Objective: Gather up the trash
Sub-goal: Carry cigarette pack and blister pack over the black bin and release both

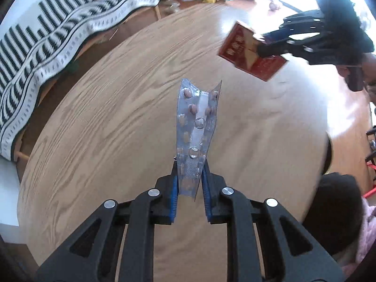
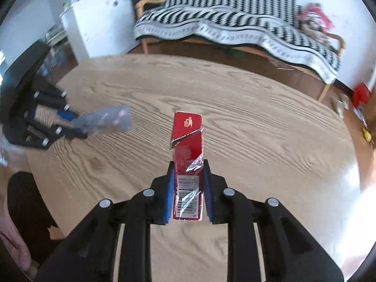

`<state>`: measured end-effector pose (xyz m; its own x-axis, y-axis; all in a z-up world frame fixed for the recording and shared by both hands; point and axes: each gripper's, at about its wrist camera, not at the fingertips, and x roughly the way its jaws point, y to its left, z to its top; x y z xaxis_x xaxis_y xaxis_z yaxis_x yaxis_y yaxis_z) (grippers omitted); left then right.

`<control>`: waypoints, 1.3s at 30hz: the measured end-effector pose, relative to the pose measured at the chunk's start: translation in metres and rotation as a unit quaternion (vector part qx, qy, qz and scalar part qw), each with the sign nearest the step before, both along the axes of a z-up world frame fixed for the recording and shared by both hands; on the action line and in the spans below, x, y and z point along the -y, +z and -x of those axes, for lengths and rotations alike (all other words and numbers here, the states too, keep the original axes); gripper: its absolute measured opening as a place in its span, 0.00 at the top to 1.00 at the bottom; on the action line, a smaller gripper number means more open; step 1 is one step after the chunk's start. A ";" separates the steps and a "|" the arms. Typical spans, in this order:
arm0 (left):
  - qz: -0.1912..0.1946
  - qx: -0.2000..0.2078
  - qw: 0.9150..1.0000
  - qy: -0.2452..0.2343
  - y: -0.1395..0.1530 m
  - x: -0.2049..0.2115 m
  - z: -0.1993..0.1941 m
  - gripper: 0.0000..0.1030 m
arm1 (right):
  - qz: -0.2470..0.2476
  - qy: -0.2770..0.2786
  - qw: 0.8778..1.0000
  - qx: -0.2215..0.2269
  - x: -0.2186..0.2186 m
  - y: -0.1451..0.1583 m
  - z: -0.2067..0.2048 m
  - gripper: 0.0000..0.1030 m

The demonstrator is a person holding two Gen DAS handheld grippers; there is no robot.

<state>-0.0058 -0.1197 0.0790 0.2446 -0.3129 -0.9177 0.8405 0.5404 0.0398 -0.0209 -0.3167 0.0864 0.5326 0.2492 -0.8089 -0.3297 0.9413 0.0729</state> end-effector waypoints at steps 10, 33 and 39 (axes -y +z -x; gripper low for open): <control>0.084 -0.038 0.992 -0.090 0.030 0.104 0.153 0.83 | -0.039 -0.141 0.986 0.076 0.107 0.056 0.207 0.79; -0.023 -0.226 0.974 -0.014 -0.168 0.252 0.273 0.83 | -0.149 -0.360 0.914 -0.108 0.208 -0.165 0.420 0.79; -0.025 -0.237 0.971 -0.006 -0.175 0.247 0.271 0.83 | -0.156 -0.355 0.914 -0.120 0.213 -0.168 0.390 0.79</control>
<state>-0.2769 -0.3670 -0.0962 -0.2116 -0.2662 -0.9404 0.7772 0.5376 -0.3271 -0.4105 -0.5298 -0.0814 0.4657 0.1485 -0.8724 0.4172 0.8326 0.3645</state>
